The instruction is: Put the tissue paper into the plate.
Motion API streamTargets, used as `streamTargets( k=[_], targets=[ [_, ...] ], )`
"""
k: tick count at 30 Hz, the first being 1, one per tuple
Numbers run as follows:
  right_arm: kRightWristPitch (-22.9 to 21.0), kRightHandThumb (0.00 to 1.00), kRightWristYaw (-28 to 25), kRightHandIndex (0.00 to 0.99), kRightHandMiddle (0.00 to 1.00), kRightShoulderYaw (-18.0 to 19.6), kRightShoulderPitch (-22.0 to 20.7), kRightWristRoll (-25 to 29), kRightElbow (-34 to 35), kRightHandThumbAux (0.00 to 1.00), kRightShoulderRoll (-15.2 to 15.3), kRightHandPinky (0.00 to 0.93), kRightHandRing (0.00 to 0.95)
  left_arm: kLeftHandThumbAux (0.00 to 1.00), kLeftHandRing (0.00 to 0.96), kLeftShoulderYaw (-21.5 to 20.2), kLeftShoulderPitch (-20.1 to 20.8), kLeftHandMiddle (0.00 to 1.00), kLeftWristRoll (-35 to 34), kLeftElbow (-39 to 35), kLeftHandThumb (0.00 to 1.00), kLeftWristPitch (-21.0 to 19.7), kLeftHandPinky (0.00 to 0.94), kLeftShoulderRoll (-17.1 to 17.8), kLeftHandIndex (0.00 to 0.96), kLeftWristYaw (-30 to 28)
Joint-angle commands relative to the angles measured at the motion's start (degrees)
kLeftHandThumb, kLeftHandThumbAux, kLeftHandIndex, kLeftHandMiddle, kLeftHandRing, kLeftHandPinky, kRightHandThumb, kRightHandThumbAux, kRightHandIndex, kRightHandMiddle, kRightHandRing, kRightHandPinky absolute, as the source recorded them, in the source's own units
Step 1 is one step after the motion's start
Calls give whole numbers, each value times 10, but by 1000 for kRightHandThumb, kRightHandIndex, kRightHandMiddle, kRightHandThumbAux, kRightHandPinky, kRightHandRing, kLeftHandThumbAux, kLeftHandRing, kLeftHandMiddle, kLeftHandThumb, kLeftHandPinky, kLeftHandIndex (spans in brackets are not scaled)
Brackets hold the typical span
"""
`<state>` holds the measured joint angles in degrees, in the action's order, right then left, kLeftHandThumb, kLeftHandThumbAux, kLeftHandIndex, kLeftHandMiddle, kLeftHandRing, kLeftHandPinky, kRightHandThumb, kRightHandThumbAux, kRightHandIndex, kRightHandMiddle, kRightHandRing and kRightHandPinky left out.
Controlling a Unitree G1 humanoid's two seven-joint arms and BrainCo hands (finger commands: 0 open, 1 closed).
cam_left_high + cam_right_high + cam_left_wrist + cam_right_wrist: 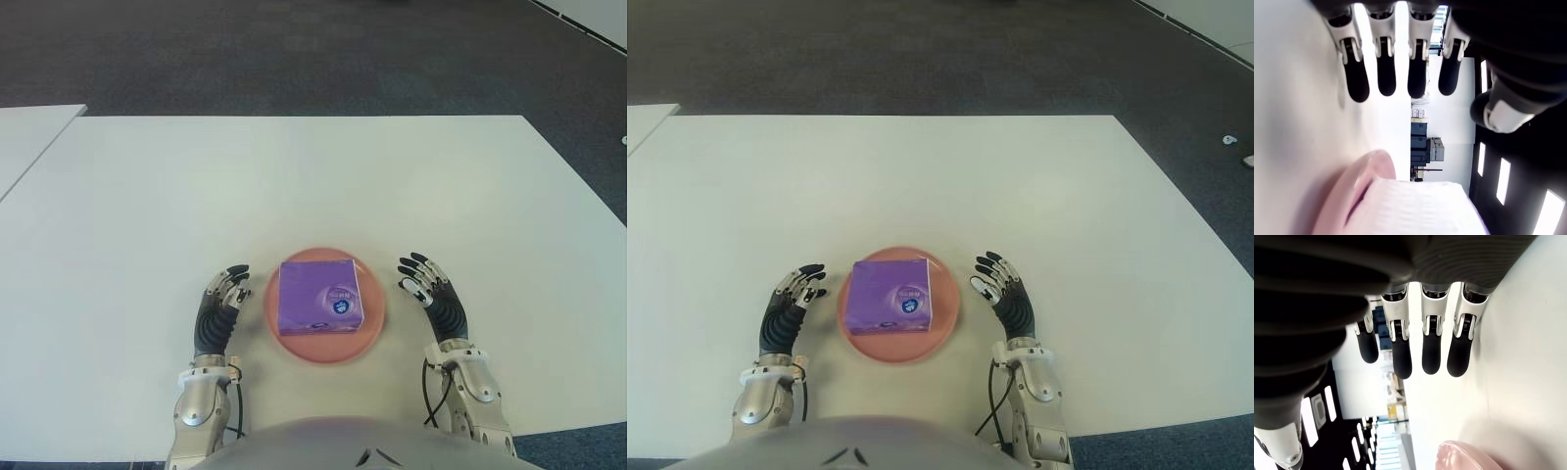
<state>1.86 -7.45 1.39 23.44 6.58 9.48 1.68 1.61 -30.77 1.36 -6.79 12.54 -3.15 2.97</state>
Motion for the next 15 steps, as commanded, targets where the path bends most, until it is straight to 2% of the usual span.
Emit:
streamTargets(
  k=[1, 15],
  targets=[
    [-33, 276, 6, 175, 249, -6, 30, -9, -22, 607, 1, 233, 230, 555, 248, -1, -17, 250, 2, 15, 95, -33, 275, -2, 273, 5],
    [-39, 319, 13, 187, 255, -10, 26, -16, -37, 622, 6, 265, 251, 547, 252, 0, -21, 252, 0, 8, 90, -35, 280, 3, 292, -3]
  ],
)
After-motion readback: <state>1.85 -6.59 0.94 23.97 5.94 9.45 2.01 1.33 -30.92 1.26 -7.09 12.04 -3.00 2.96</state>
